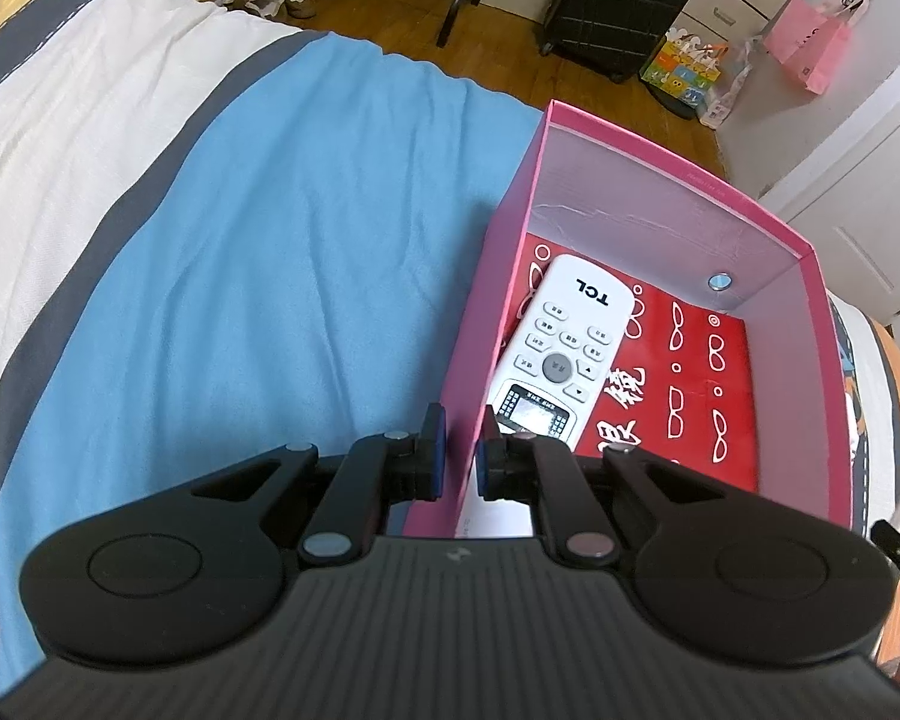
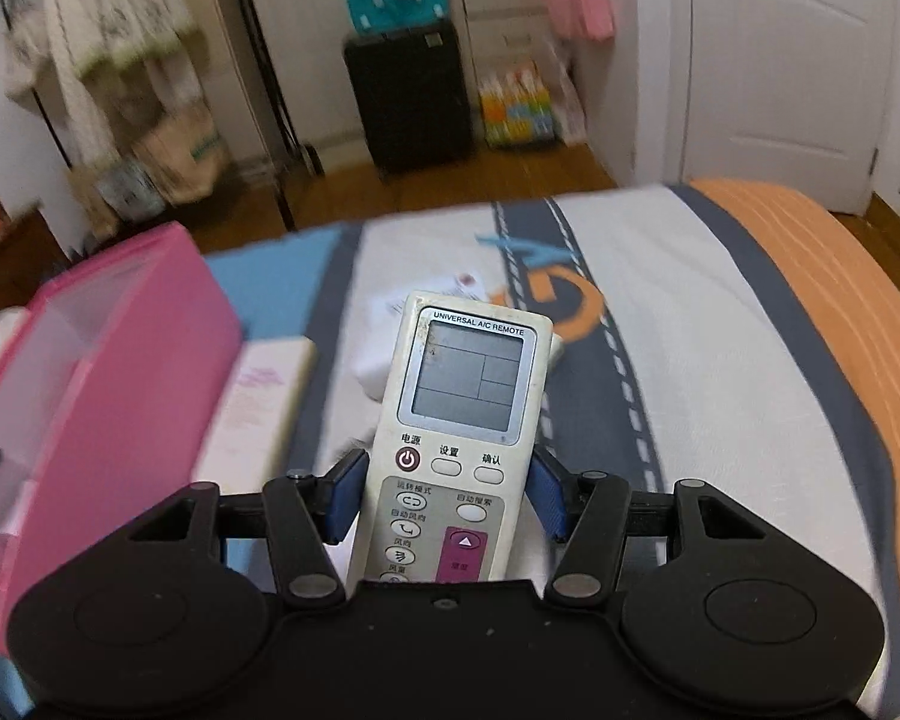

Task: Organize rigid objects
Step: 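Lower the AC remote into the box beside the TCL remote, release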

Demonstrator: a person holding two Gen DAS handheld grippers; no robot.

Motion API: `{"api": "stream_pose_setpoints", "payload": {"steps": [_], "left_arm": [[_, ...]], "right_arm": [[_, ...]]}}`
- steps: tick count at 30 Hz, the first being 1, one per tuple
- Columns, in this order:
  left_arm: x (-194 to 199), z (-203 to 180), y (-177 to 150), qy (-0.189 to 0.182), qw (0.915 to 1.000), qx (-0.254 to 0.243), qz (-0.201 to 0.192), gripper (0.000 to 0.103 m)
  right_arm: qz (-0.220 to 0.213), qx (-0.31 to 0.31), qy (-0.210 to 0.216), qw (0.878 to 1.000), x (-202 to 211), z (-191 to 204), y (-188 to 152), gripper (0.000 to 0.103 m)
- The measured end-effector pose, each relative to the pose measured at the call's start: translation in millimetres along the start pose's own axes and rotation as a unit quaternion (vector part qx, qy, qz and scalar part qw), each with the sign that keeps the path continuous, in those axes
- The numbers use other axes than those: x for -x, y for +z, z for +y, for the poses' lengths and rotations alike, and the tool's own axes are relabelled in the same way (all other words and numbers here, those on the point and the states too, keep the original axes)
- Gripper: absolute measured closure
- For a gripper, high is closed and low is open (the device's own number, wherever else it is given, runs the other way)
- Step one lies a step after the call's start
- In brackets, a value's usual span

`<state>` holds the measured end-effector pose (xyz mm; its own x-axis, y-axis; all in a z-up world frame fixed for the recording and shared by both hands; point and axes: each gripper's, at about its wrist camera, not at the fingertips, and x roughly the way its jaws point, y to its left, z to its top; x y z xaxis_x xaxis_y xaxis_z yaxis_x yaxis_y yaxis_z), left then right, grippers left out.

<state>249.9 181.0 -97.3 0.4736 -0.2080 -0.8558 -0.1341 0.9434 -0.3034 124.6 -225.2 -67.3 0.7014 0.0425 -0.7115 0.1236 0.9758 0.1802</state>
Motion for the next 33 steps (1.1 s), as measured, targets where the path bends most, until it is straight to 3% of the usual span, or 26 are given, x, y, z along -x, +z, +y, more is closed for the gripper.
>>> {"api": "stream_pose_setpoints", "payload": {"steps": [4, 8, 12, 15, 17, 22, 24, 27, 31, 33], "left_arm": [[0.0, -1.9, -1.4, 0.004, 1.0, -0.003, -0.001, 0.094], [-0.5, -3.6, -1.4, 0.006, 1.0, -0.001, -0.001, 0.095], [-1.0, -2.4, -1.1, 0.004, 1.0, 0.002, -0.001, 0.094], [-1.1, -1.8, -0.8, 0.003, 1.0, 0.001, -0.001, 0.095], [-1.0, -1.5, -0.7, 0.002, 1.0, 0.001, -0.001, 0.094], [-1.1, 1.0, -1.3, -0.005, 1.0, 0.003, -0.002, 0.094], [-0.5, 2.5, -1.8, -0.008, 1.0, 0.003, -0.002, 0.094], [-0.5, 2.3, -3.1, -0.008, 0.9999, -0.002, -0.005, 0.094], [-0.6, 2.4, -2.7, -0.012, 0.9999, -0.003, -0.004, 0.094], [0.4, 3.1, -2.7, -0.016, 0.9998, -0.004, -0.005, 0.093]], "right_arm": [[-0.041, 0.005, 0.043, 0.998, 26.7, 16.9, -1.0, 0.041], [-0.074, 0.014, 0.13, 0.989, 58.5, 44.2, 13.4, 0.041], [-0.052, 0.045, 0.239, 0.969, 67.9, 99.5, 20.8, 0.041], [-0.019, 0.078, 0.27, 0.96, 54.7, 146.6, 22.4, 0.041], [0.008, 0.102, 0.265, 0.959, 38.2, 173.8, 23.8, 0.041], [0.122, 0.102, 0.185, 0.97, -34.2, 216.4, 38.8, 0.041], [0.125, 0.111, 0.169, 0.971, -58.2, 226.4, 45.4, 0.041], [0.081, 0.187, 0.116, 0.972, -79.0, 247.3, 47.0, 0.041], [0.13, 0.133, 0.077, 0.98, -111.8, 241.3, 59.2, 0.043], [0.141, 0.143, 0.036, 0.979, -124.3, 243.0, 57.3, 0.043]]}}
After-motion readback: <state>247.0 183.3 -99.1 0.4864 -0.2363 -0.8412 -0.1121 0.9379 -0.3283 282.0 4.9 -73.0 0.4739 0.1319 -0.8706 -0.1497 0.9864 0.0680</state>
